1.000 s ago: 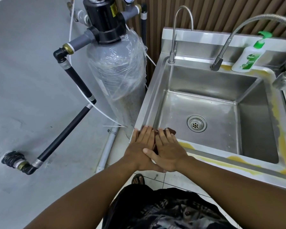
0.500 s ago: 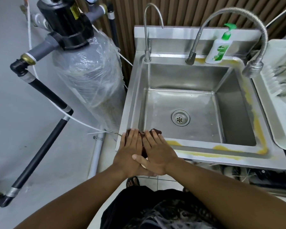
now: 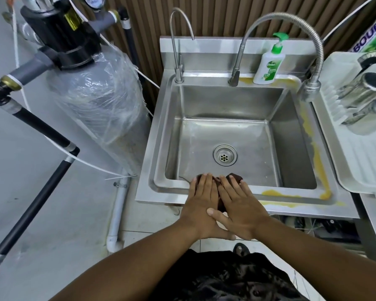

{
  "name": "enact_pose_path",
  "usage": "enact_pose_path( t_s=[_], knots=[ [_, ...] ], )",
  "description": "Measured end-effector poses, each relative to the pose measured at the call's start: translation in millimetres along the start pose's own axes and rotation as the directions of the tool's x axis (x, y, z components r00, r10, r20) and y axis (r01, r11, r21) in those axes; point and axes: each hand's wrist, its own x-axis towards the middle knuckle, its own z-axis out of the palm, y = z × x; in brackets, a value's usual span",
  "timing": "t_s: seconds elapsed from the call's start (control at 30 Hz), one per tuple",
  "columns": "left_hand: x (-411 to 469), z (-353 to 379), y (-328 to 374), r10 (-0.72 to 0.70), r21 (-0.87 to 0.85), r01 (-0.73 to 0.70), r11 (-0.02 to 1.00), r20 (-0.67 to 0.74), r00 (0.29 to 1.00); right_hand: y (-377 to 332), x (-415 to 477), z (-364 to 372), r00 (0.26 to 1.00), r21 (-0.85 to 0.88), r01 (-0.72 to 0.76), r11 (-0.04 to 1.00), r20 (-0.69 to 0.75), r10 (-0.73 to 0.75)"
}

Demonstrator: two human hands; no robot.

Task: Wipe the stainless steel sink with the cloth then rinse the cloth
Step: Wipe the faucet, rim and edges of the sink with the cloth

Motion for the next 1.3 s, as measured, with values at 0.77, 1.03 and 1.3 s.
enact_pose_path(
  t_s=[0.77, 1.03, 1.3],
  knots=[
    [-6.4, -14.6, -146.2, -0.573, -0.436, 0.433, 0.789, -0.267, 0.775, -115.7, 100.8, -2.4, 0.97, 0.042, -0.087, 0.995, -0.223, 0.095],
    [-4.7, -12.2, -147.4, -0.548, -0.393, 0.434, 0.811, -0.246, 0.799, -67.0, 101.3, -23.6, 0.973, 0.114, -0.221, 0.969, -0.041, 0.227],
    [-2.5, -12.0, -145.5, -0.546, -0.35, 0.451, 0.821, -0.247, 0.801, -54.7, 98.8, -26.4, 0.953, 0.121, -0.3, 0.946, -0.015, 0.304]
  ],
)
